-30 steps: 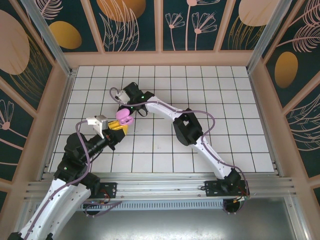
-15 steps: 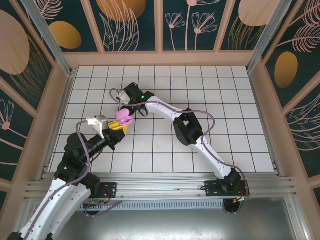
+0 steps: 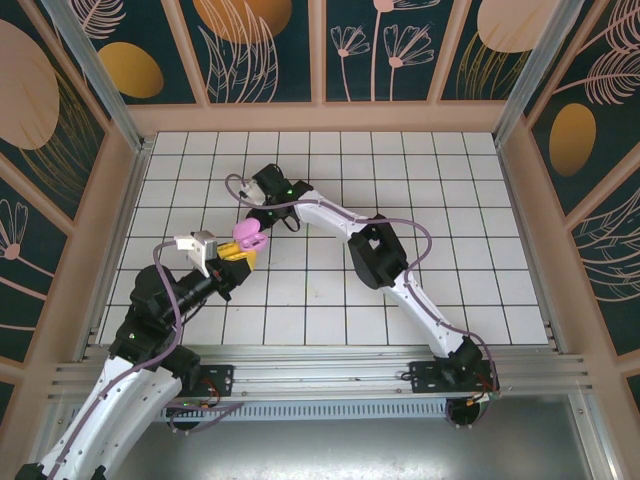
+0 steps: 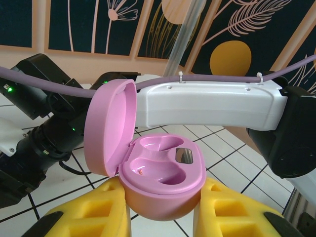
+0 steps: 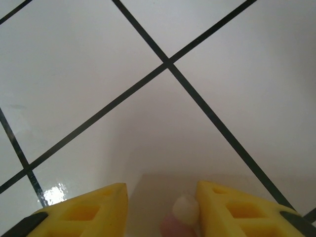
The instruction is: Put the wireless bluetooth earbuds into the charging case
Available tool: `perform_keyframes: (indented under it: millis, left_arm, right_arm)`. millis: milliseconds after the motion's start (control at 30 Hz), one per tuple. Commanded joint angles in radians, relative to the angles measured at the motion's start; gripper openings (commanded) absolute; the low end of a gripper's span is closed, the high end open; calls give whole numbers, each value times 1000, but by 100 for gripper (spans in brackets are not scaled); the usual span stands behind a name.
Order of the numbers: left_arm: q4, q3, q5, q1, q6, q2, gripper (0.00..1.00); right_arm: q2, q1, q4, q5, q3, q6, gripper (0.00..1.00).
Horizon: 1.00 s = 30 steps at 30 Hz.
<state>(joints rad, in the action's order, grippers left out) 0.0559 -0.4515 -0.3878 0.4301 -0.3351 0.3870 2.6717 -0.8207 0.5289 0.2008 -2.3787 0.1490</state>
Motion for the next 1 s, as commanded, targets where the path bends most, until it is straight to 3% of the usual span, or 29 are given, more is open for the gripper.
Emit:
perform_keyframes:
  millis: [0,333,600,967]
  left_arm:
    - [-36,2,-14,-5,0,0,0]
    - [-31,-9,-10,-5,17,13,0]
    - [-43,-7,-12,-5,21,25,0]
    - [-93,18,-25,-6,29,63,0]
  right_arm:
    - [-24,3,47,-9,32,-27,38]
    - [-102,46,7,82,107,-130,21]
    - [-193,61,2,119,259,-147,16]
    - [-520,106,-111,217,766,-178,15]
